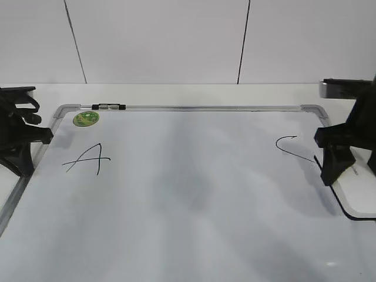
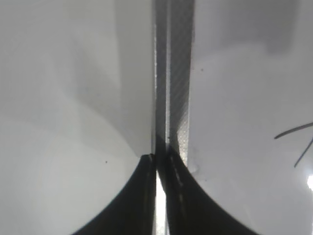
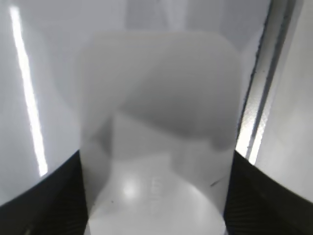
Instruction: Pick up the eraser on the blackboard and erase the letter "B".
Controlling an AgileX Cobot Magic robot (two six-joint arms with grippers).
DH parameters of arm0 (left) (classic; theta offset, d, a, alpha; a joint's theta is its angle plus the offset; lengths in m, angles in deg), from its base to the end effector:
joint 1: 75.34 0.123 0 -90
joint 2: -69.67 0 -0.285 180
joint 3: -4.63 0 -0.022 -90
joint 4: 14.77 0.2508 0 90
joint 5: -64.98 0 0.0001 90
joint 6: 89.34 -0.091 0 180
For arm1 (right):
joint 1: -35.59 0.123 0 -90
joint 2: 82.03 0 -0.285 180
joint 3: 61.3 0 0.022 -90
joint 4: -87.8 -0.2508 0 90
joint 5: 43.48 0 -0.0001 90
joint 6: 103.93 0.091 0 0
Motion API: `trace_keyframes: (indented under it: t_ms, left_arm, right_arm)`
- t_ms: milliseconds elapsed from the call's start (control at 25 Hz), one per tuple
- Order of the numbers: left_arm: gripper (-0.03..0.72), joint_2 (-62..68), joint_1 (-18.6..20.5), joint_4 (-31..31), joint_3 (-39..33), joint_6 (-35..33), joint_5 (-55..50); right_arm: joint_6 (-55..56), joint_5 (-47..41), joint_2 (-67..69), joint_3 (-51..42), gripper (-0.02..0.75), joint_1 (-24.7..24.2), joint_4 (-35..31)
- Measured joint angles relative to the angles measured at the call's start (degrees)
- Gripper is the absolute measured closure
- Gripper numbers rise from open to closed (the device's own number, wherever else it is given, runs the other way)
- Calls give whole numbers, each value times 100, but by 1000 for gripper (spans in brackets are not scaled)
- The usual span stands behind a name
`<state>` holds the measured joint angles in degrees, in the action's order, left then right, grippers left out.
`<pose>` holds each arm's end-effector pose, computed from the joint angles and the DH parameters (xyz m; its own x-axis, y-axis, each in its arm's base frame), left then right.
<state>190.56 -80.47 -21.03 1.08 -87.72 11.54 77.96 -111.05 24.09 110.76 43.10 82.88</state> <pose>0.3669 -0.0409 0.1533 -0.9995 -0.0037 -0.0315 -0.0008 0.9959 -0.0909 0.3109 0.0483 0.2240 -0.9973 -0.0653 0.0323 -0.0627 0.9950 0.0773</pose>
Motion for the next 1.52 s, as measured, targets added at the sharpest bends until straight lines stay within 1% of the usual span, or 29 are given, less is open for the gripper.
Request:
trace_keyframes:
  t_ms: [80, 280, 520, 720, 960, 1280, 1520]
  left_arm:
    - [664, 0, 0, 0, 0, 0, 0]
    - [664, 0, 0, 0, 0, 0, 0]
    - [664, 0, 0, 0, 0, 0, 0]
    - [664, 0, 0, -3, 0, 0, 0]
    - [663, 0, 0, -3, 0, 0, 0]
    - [662, 0, 0, -3, 0, 0, 0]
    - [661, 0, 0, -3, 0, 0, 0]
  right_arm:
    - [-105, 167, 0, -70, 200, -169, 12]
    - [-221, 495, 15, -71, 200, -295, 36]
    - [-264, 531, 388, 102, 200, -295, 47]
    - [-278, 563, 619, 317, 200, -426, 60]
    - [-311, 628, 844, 326, 200, -537, 83]
    - [-341, 650, 1135, 466, 200, -536, 83]
    - [-341, 660, 1180, 549, 200, -536, 290]
